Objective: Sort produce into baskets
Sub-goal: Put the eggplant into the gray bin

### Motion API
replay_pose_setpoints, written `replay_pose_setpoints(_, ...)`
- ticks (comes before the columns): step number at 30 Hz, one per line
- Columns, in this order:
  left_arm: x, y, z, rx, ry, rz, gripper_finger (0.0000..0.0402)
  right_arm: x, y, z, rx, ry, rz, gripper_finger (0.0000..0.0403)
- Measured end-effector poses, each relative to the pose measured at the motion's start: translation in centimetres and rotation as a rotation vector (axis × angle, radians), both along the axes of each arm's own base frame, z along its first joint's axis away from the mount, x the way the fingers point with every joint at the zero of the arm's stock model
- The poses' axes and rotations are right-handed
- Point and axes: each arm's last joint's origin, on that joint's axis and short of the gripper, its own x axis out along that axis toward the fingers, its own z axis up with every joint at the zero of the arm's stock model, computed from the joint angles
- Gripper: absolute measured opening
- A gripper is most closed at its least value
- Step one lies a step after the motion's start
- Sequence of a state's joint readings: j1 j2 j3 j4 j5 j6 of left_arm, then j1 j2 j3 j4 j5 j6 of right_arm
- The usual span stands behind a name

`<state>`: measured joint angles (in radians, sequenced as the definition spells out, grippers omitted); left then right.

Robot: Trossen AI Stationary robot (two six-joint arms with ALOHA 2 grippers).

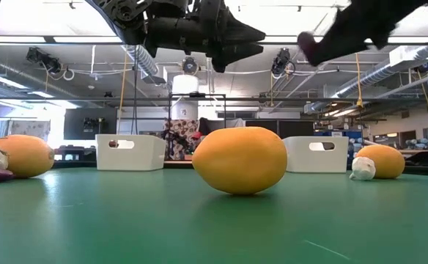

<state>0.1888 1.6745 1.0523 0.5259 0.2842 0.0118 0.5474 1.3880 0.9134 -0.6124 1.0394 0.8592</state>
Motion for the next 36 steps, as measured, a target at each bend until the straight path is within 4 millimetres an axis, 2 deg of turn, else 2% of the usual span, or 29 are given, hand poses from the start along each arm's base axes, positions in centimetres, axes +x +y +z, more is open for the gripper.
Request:
replay_pose_setpoints(6,0.0,-0.1,0.1,-0.012,-0.013,0.008,0.0218,2.0,-2.6,0.5,-0.15,0.095,0.009,0.0037)
replay_pose_setpoints(13,0.1,-0.2,0.3,-0.006,-0.029,0.021,0.0218,4.1,-4.7,1.8,-0.205,0.048,0.004,0.0037)
replay_pose_setpoints(20,0.1,-0.2,0.3,-0.007,-0.028,0.021,0.0218,5.0,-5.5,2.6,-0.221,-0.011,-0.006,0.0037)
replay_pose_setpoints(27,0.1,-0.2,0.7,0.005,-0.072,0.042,0.0214,5.5,-5.8,2.9,-0.165,-0.05,0.065,0.0037)
replay_pose_setpoints(31,0.1,-0.2,0.8,0.027,-0.082,0.042,0.0182,5.5,-5.9,2.9,-0.164,-0.049,0.062,0.004)
replay_pose_setpoints(36,0.0,0.0,0.7,0.028,-0.078,0.055,0.0097,5.5,-5.9,2.9,-0.167,-0.046,0.058,0.0068)
